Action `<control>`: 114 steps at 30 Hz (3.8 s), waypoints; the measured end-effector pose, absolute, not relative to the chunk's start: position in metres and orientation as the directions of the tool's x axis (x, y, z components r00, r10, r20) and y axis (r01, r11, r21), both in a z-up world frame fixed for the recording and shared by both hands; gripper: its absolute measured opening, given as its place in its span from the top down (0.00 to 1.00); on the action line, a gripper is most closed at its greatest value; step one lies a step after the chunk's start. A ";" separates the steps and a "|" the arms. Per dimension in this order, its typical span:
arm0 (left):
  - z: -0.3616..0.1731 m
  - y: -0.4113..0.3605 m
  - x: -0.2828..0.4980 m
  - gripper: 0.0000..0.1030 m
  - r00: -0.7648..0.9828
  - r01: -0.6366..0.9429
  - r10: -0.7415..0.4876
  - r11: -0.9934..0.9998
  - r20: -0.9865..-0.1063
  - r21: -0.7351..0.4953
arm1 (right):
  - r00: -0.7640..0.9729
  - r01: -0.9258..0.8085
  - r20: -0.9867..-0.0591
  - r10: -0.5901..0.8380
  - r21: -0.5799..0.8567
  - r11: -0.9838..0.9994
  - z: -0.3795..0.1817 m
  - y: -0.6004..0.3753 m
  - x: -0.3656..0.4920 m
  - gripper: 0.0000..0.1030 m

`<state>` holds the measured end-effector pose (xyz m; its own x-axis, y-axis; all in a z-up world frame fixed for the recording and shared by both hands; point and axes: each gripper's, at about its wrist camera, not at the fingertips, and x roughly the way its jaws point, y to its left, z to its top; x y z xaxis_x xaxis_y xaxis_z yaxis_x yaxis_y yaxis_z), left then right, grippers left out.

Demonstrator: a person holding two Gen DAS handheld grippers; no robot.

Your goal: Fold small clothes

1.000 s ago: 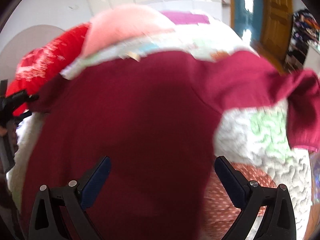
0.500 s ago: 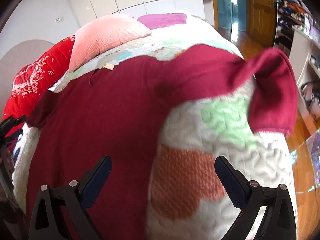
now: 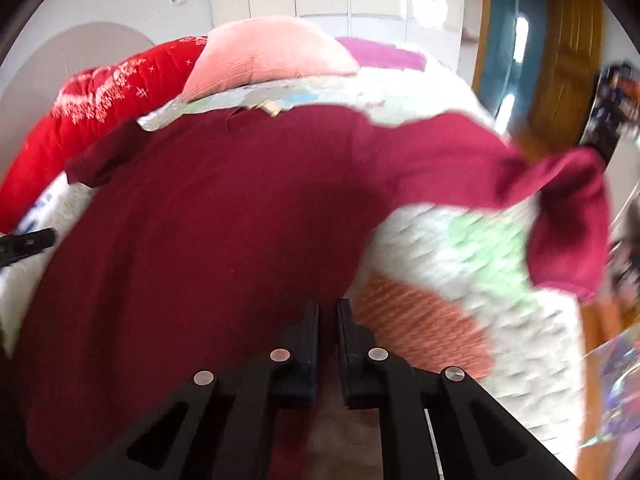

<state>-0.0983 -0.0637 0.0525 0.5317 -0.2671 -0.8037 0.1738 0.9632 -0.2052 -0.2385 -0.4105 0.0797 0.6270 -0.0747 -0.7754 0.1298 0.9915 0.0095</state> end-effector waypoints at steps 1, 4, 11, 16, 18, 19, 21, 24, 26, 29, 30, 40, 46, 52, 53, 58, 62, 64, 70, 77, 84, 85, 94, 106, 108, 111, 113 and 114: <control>0.048 -0.065 -0.102 0.30 0.524 0.178 -0.263 0.964 -0.810 -0.198 | 0.621 0.176 -0.769 -0.154 -0.055 0.983 0.081 -0.417 -0.238 1.00; 0.036 -0.066 -0.109 0.30 0.490 0.180 -0.251 0.966 -0.835 -0.185 | 0.591 0.251 -0.797 -0.122 0.038 0.967 0.078 -0.449 -0.243 1.00; 0.030 -0.061 -0.121 0.30 0.498 0.150 -0.260 0.966 -0.827 -0.212 | 0.605 0.112 -0.774 0.185 0.312 0.943 0.082 -0.429 -0.277 0.27; 0.030 -0.062 -0.129 0.30 0.492 0.177 -0.234 0.970 -0.839 -0.166 | 0.589 0.085 -0.799 0.119 0.208 0.975 0.066 -0.401 -0.265 0.90; 0.031 -0.059 -0.132 0.30 0.487 0.178 -0.240 0.969 -0.840 -0.173 | 0.593 0.042 -0.800 0.086 0.138 0.990 0.077 -0.394 -0.264 0.94; 0.031 -0.058 -0.134 0.30 0.490 0.174 -0.242 0.968 -0.837 -0.178 | 0.604 0.040 -0.794 0.064 0.111 0.993 0.084 -0.396 -0.267 0.94; 0.028 -0.058 -0.136 0.30 0.497 0.173 -0.238 0.970 -0.834 -0.173 | 0.620 0.071 -0.785 0.001 0.057 0.996 0.094 -0.410 -0.269 0.94; 0.026 -0.064 -0.138 0.30 0.507 0.185 -0.205 0.975 -0.837 -0.127 | 0.580 0.083 -0.815 0.010 0.071 0.994 0.082 -0.415 -0.266 0.94; 0.030 -0.066 -0.140 0.30 0.499 0.207 -0.215 0.970 -0.840 -0.126 | 0.559 0.057 -0.829 -0.001 0.037 0.998 0.078 -0.405 -0.269 0.94; 0.034 -0.063 -0.144 0.30 0.514 0.204 -0.206 0.972 -0.833 -0.114 | 0.597 0.040 -0.801 0.049 0.090 0.995 0.098 -0.402 -0.291 0.91; 0.033 -0.062 -0.145 0.30 0.519 0.201 -0.200 0.974 -0.831 -0.108 | 0.611 0.024 -0.788 0.083 0.123 0.992 0.106 -0.402 -0.299 0.90; 0.026 -0.068 -0.151 0.30 0.542 0.200 -0.162 0.978 -0.824 -0.061 | 0.493 -0.158 -0.834 0.247 0.193 0.968 0.069 -0.350 -0.335 0.87; 0.028 -0.070 -0.153 0.30 0.546 0.198 -0.156 0.979 -0.823 -0.054 | 0.496 -0.205 -0.847 0.192 0.101 0.974 0.079 -0.352 -0.344 0.85; 0.042 -0.076 -0.154 0.30 0.572 0.213 -0.151 0.977 -0.806 -0.033 | 0.554 -0.172 -0.813 0.180 0.100 0.980 0.095 -0.358 -0.333 0.62; 0.045 -0.078 -0.153 0.30 0.578 0.215 -0.155 0.976 -0.801 -0.034 | 0.572 -0.166 -0.799 0.185 0.108 0.980 0.097 -0.356 -0.330 0.56; 0.056 -0.094 -0.142 0.30 0.578 0.239 -0.194 0.969 -0.793 -0.062 | 0.564 -0.124 -0.802 0.198 0.155 0.980 0.083 -0.354 -0.308 0.55; 0.064 -0.121 -0.130 0.30 0.564 0.287 -0.253 0.953 -0.786 -0.101 | 0.544 -0.073 -0.802 0.246 0.246 0.966 0.074 -0.364 -0.296 0.55; 0.066 -0.138 -0.121 0.30 0.555 0.310 -0.272 0.945 -0.786 -0.108 | 0.570 -0.046 -0.782 0.251 0.274 0.961 0.083 -0.380 -0.291 0.55; 0.063 -0.187 -0.095 0.30 0.519 0.376 -0.319 0.918 -0.793 -0.124 | 0.662 0.267 -0.749 0.023 0.264 0.927 0.107 -0.469 -0.275 0.55; 0.042 -0.214 -0.078 0.30 0.443 0.394 -0.334 0.906 -0.832 -0.155 | 0.577 0.636 -0.740 -0.345 0.142 0.758 0.103 -0.569 -0.276 0.29; 0.039 -0.214 -0.077 0.30 0.445 0.405 -0.321 0.905 -0.836 -0.132 | 0.612 0.572 -0.779 -0.135 0.319 0.756 0.060 -0.608 -0.234 0.77; 0.040 -0.212 -0.076 0.30 0.447 0.404 -0.322 0.905 -0.834 -0.133 | 0.574 0.579 -0.801 -0.168 0.253 0.775 0.060 -0.610 -0.228 0.87; 0.074 -0.144 -0.053 0.30 0.561 0.264 -0.337 0.939 -0.756 -0.222 | 0.547 0.622 -0.323 -0.772 -0.460 0.633 0.194 -0.585 -0.201 0.91; 0.089 -0.107 -0.048 0.30 0.615 0.192 -0.309 0.951 -0.725 -0.242 | 0.853 -0.108 -0.520 -0.034 -0.240 0.965 0.161 -0.365 -0.056 0.73; 0.091 -0.109 -0.047 0.30 0.619 0.207 -0.308 0.951 -0.723 -0.228 | 0.794 -0.175 -0.606 0.053 -0.145 0.974 0.142 -0.362 -0.048 0.73; 0.088 -0.117 -0.038 0.30 0.600 0.240 -0.345 0.938 -0.722 -0.250 | 0.817 -0.114 -0.575 0.044 -0.085 0.990 0.151 -0.383 -0.081 0.59; 0.085 -0.131 -0.027 0.30 0.581 0.276 -0.384 0.923 -0.718 -0.270 | 0.836 -0.011 -0.549 -0.022 -0.057 0.998 0.158 -0.415 -0.108 0.35; 0.083 -0.140 -0.021 0.30 0.569 0.296 -0.402 0.914 -0.718 -0.278 | 0.843 0.062 -0.535 -0.056 -0.007 0.998 0.162 -0.443 -0.125 0.30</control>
